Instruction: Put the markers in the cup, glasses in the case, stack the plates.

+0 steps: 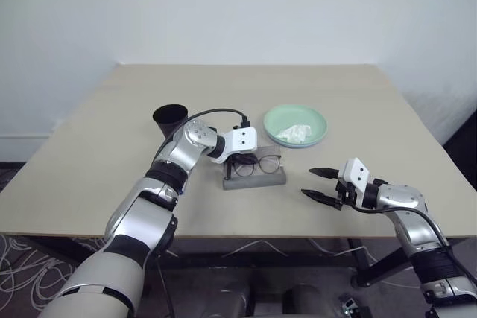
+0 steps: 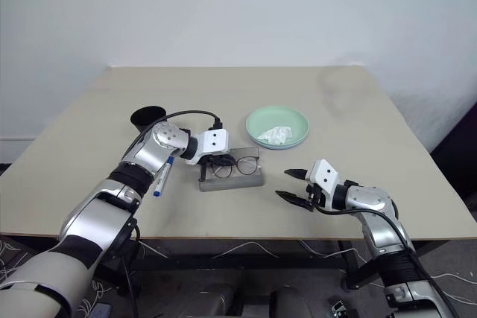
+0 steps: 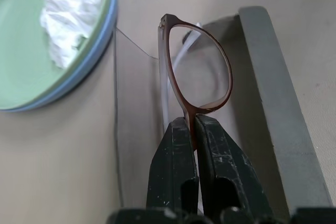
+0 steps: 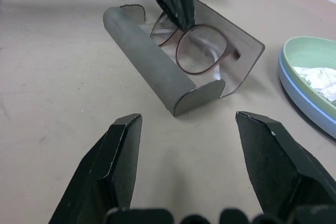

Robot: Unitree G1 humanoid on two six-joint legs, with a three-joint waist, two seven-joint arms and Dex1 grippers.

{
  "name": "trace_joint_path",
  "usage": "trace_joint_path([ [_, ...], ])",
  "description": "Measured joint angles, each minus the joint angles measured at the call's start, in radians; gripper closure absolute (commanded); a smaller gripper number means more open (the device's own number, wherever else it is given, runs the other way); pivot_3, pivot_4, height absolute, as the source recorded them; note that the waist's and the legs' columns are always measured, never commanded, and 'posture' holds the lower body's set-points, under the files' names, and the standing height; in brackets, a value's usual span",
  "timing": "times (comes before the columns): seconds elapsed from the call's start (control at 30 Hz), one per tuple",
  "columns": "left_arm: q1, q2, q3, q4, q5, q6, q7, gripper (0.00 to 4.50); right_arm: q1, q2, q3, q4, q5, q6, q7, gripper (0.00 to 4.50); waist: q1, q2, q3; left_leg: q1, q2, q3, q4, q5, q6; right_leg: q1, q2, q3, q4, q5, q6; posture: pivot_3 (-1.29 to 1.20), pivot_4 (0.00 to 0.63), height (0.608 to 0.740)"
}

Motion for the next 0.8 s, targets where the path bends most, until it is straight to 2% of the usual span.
trace_joint_path([
  [0.5,-0.003,0.020,-0.004,-0.004,0.034,0.005,-0.054,4.49,0.009,0.003,0.004,-0.008,0.000,0.009,-0.013,1.40,-0.001,0.000,0.000,0.000,0.000,-0.001,0.003,0.000,0.001,0.002,0.000,-0.001,0.000,0.001,0.001,0.00,0.000,0.736],
  [0.6,-0.001,0.019,0.001,-0.009,0.025,0.030,-0.065,3.86,0.001,0.006,0.007,-0.007,-0.002,0.009,-0.012,1.40,-0.001,0.000,0.000,0.000,0.000,-0.001,0.004,-0.001,0.001,0.002,0.000,-0.001,0.000,0.001,0.001,0.00,0.000,0.736],
  [0.77,0.005,0.015,0.008,-0.015,0.024,0.038,-0.049,2.17,-0.004,0.007,0.011,-0.007,-0.003,0.009,-0.013,1.40,0.000,0.000,0.000,0.000,0.000,-0.001,0.004,-0.001,0.001,0.002,0.000,-0.001,0.000,0.001,0.001,0.00,0.000,0.736],
  [0.8,0.005,0.010,0.016,-0.015,0.024,0.040,-0.042,2.17,-0.004,0.007,0.012,-0.008,-0.004,0.009,-0.013,1.40,0.000,0.000,0.000,0.000,0.000,-0.001,0.005,-0.001,0.001,0.002,0.000,-0.001,0.000,0.001,0.002,0.00,0.000,0.736],
])
